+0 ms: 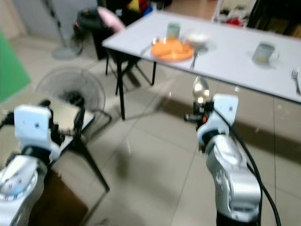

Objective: Setting the table

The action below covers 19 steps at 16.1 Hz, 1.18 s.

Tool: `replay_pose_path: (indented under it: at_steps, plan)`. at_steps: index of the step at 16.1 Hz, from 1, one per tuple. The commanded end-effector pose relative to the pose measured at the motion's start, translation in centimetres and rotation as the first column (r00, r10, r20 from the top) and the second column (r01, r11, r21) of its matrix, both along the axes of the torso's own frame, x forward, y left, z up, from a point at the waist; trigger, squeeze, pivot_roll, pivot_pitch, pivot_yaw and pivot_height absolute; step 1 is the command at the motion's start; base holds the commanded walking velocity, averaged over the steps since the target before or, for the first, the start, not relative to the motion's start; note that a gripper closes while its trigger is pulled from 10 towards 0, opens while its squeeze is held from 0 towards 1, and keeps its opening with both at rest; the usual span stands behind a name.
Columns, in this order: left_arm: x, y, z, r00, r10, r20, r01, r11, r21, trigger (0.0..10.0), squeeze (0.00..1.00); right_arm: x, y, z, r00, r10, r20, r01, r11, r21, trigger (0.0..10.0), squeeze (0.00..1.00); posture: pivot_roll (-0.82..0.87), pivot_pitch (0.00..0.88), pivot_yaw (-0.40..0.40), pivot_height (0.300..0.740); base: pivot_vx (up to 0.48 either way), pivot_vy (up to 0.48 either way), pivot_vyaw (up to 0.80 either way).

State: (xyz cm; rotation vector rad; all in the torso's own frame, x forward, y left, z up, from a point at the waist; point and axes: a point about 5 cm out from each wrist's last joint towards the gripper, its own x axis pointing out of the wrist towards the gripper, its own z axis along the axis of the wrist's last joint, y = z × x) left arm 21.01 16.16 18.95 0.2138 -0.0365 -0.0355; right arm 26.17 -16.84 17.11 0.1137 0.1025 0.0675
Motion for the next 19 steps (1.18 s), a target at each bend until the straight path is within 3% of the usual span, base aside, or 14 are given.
replay_pose_path:
  at_steps: [1, 13, 19]
  plan:
    - [0.1, 0.5, -0.3, 1.000, 0.009, -0.012, -0.009, 1.000, 0.011, 10.0, 0.00, 0.0, 0.5, 0.3, 1.000, 0.015, 0.003, -0.015, 1.000, 0.013, 10.0, 0.00, -0.05, 0.050, 0.009, 0.740, 0.401, 0.000, -0.80]
    - [0.8, 0.1, -0.9, 1.000, -0.020, -0.017, 0.020, 1.000, 0.003, 10.0, 0.00, -0.1, -0.1, 0.3, 1.000, -0.018, -0.008, 0.018, 1.000, 0.009, 10.0, 0.00, -0.08, 0.033, 0.025, 0.740, 0.399, 0.000, -0.80]
    - [0.7, 0.0, -1.6, 0.999, -0.018, -0.033, 0.017, 1.000, -0.017, 10.0, 0.00, 0.6, -0.3, 0.9, 1.000, 0.002, -0.011, -0.003, 1.000, -0.019, 10.0, 0.00, -0.08, 0.031, 0.019, 0.740, 0.399, 0.000, 0.00]
